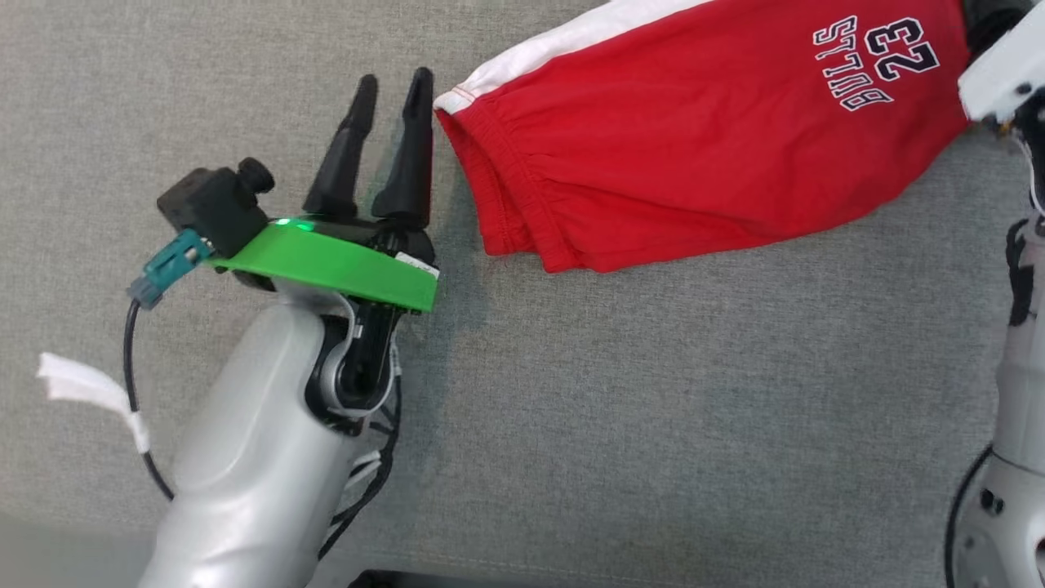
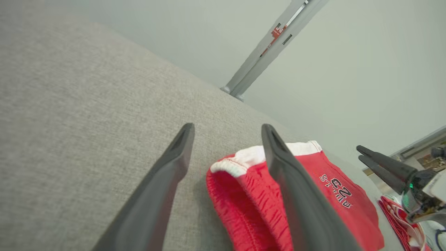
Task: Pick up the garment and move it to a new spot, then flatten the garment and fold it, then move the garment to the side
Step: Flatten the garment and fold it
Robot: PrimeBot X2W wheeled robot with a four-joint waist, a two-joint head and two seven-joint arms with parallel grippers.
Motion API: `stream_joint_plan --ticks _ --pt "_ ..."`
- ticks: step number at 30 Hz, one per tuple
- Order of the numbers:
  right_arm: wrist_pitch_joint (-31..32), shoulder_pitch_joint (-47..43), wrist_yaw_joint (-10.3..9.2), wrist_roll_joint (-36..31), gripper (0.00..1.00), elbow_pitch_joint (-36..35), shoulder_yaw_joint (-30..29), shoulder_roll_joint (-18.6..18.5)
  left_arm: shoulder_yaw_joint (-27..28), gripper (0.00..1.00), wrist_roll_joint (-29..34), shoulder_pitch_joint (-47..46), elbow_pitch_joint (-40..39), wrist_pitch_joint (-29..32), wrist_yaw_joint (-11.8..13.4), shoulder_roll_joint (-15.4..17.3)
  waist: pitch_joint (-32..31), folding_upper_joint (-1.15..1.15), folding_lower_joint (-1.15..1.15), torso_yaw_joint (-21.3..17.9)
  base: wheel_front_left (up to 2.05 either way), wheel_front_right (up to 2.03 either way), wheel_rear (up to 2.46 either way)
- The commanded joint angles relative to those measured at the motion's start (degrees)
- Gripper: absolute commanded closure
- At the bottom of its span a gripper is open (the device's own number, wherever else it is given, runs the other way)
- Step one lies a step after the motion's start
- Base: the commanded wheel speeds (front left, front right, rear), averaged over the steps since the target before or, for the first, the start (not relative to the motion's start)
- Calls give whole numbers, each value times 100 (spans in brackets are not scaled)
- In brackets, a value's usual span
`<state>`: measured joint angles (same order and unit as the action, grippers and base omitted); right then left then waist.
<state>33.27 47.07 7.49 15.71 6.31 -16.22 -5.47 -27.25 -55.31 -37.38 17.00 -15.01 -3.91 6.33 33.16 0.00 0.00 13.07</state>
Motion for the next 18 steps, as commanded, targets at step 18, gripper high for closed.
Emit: stream_joint_plan --ticks 18 --pt "1029 -439 -1 -835 0 323 630 -1061 1288 0 3588 2122 -2160 -18 -194 -343 74 0 0 449 0 0 0"
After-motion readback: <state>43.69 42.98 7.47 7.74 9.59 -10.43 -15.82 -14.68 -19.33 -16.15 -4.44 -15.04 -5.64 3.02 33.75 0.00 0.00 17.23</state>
